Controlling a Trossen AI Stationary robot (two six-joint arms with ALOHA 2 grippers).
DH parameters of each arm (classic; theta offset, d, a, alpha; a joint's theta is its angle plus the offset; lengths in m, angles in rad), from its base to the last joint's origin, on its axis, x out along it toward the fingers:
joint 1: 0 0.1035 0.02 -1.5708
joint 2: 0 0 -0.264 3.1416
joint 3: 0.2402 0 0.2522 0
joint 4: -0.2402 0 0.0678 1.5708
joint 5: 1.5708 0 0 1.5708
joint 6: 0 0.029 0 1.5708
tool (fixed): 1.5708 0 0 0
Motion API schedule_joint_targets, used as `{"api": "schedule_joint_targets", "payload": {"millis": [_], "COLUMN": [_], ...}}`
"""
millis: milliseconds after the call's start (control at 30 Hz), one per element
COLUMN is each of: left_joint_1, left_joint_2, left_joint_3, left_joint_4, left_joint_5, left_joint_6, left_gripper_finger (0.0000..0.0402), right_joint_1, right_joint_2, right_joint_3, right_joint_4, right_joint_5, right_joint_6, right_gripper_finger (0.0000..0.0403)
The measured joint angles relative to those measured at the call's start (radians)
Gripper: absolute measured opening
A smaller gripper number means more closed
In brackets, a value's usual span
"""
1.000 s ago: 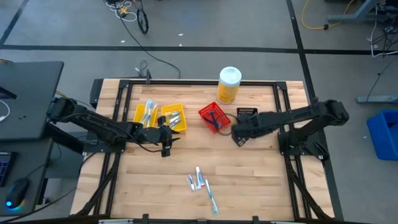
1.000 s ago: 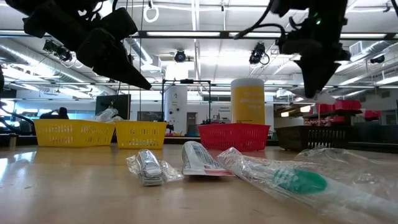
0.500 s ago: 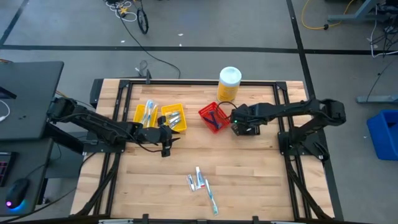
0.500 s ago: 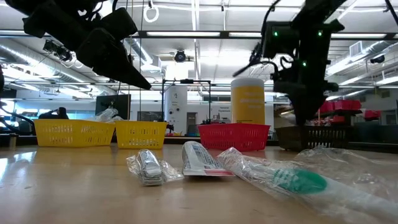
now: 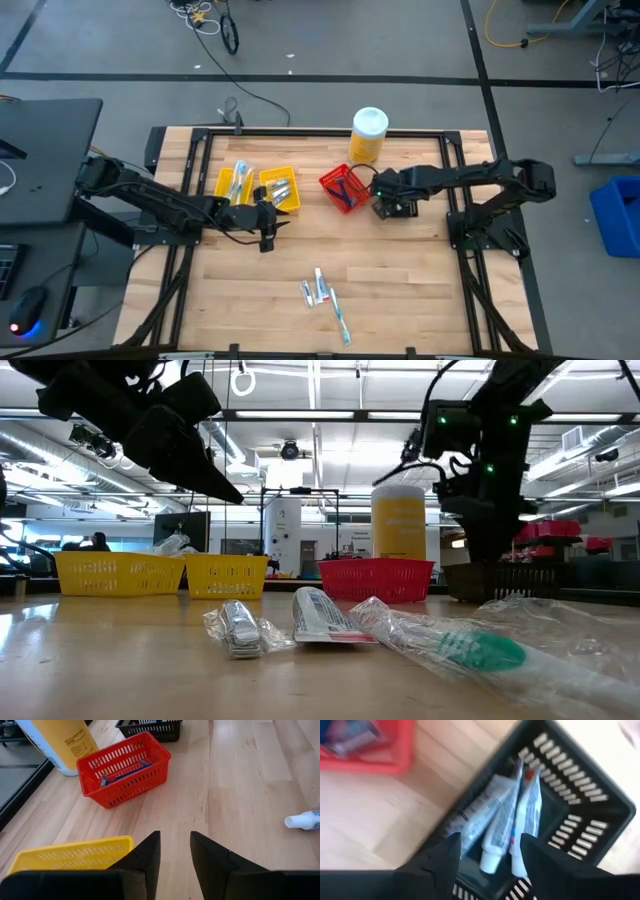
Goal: Pick & Place Travel size toiletries
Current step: Put the green toothbrush into the left yellow bin
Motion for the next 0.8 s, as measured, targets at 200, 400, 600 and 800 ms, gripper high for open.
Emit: {"api": "schedule_joint_targets", "payload": {"millis": [200,400,600,800], "left_joint_1": [0.0,-0.001,-0.001,-0.011], "left_joint_2": [0.0,0.0,0.0,0.0], "left_joint_3": [0.0,0.0,0.0,0.0], "left_joint_4": [0.0,0.002,0.028,0.077], "left_joint_5": [0.0,0.035,0.146,0.204], "left_joint_6": [-0.044,-0.042,-0.047,-0.048], "left_gripper_finger": [0.0114,0.0114,0.0114,0.0114], "right_joint_1": [0.008,0.061,0.17,0.279], "right_joint_2": [0.0,0.0,0.0,0.0], "right_joint_3": [0.085,0.145,0.151,0.151], "right_joint_4": [0.004,0.048,0.242,0.387], "right_joint_5": [-0.001,-0.037,-0.053,-0.053], "right_joint_6": [-0.013,-0.037,-0.038,-0.04], "right_gripper_finger": [0.0222,0.0201,0.018,0.0172]}}
